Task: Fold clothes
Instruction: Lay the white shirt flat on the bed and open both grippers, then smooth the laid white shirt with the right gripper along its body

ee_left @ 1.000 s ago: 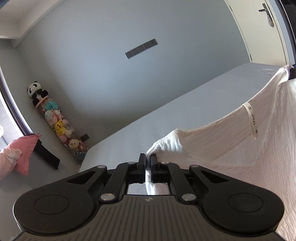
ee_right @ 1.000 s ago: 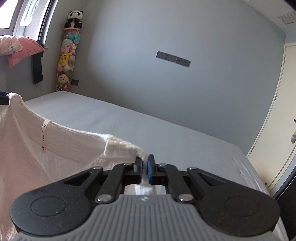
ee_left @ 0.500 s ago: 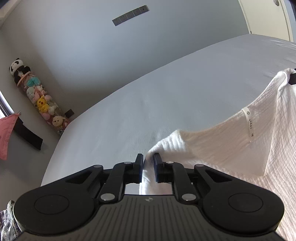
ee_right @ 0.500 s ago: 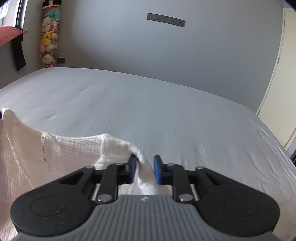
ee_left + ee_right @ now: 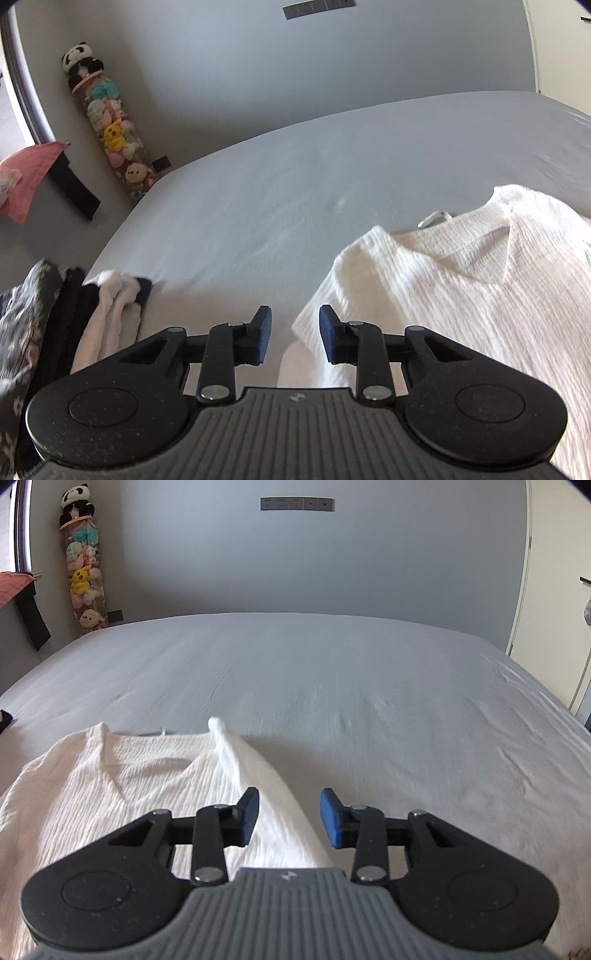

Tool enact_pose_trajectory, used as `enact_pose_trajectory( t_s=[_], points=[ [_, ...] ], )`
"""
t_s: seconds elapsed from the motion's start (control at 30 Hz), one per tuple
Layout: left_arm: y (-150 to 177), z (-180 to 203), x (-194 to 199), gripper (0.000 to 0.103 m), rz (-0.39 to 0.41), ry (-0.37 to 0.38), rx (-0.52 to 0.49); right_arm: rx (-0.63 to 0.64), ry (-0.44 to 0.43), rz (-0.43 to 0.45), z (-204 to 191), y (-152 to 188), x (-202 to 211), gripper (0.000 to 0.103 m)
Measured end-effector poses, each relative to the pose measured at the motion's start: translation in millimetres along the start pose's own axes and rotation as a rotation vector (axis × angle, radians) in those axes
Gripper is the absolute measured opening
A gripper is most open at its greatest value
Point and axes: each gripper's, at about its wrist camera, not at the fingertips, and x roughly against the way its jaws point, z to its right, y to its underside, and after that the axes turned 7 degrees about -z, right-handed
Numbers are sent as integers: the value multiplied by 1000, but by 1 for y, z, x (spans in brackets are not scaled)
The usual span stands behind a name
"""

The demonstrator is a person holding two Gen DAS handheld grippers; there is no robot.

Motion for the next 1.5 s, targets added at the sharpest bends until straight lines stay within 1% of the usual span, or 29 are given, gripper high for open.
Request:
enact_pose_trajectory(
  t_s=[0.13, 0.2, 0.3, 0.37, 0.5, 0.53, 0.57, 0.6, 0.67, 0.7, 0.77, 0.83, 0.93, 0.97, 1.13, 1.33, 1.4, 1.5],
  points=[
    [55, -4, 31, 33, -58, -34, 35, -35, -14, -32, 3, 55, 37, 40],
    [81, -3, 46, 33, -84, -41, 53, -57, 5, -53, 1, 80, 51, 40],
    [111, 2, 65, 33, -128, -52, 50, -109, -5, -113, 9, 118, 71, 40],
    [120, 8, 74, 33, -161, -75, 46, -129, -2, -147, 9, 133, 74, 40],
    [134, 8, 92, 34, -173, -43, 120, -168, 14, -218, 9, 153, 66, 39],
    [138, 8, 94, 34, -172, -36, 123, -179, 20, -236, 9, 157, 63, 37],
    [140, 10, 95, 34, -170, -34, 109, -179, 28, -239, 9, 159, 62, 29],
    [141, 11, 94, 34, -165, -43, 87, -165, 40, -245, 9, 159, 61, 25],
    [144, 13, 92, 34, -153, -66, 48, -151, 50, -257, 10, 157, 59, 9],
    [145, 12, 91, 34, -152, -70, 44, -165, 41, -264, 15, 155, 62, 7],
    [145, 5, 86, 34, -157, -56, 66, -199, 29, -275, 22, 148, 66, 6],
    [143, -2, 85, 34, -153, -35, 93, -196, 32, -271, 30, 138, 74, 5],
    [141, -8, 84, 34, -135, -35, 108, -190, 38, -264, 42, 123, 87, 5],
    [140, -10, 83, 34, -131, -38, 109, -184, 54, -262, 46, 116, 89, 5],
    [135, -15, 75, 34, -133, -52, 120, -146, 184, -262, 74, 80, 85, 4],
    [134, -20, 64, 34, -151, -73, 122, -131, 355, -255, 121, 32, 64, 4],
    [133, -21, 61, 34, -156, -72, 127, -112, 415, -250, 135, 18, 56, 4],
    [132, -21, 57, 34, -159, -74, 133, -117, 494, -247, 158, 1, 43, 4]
  ],
)
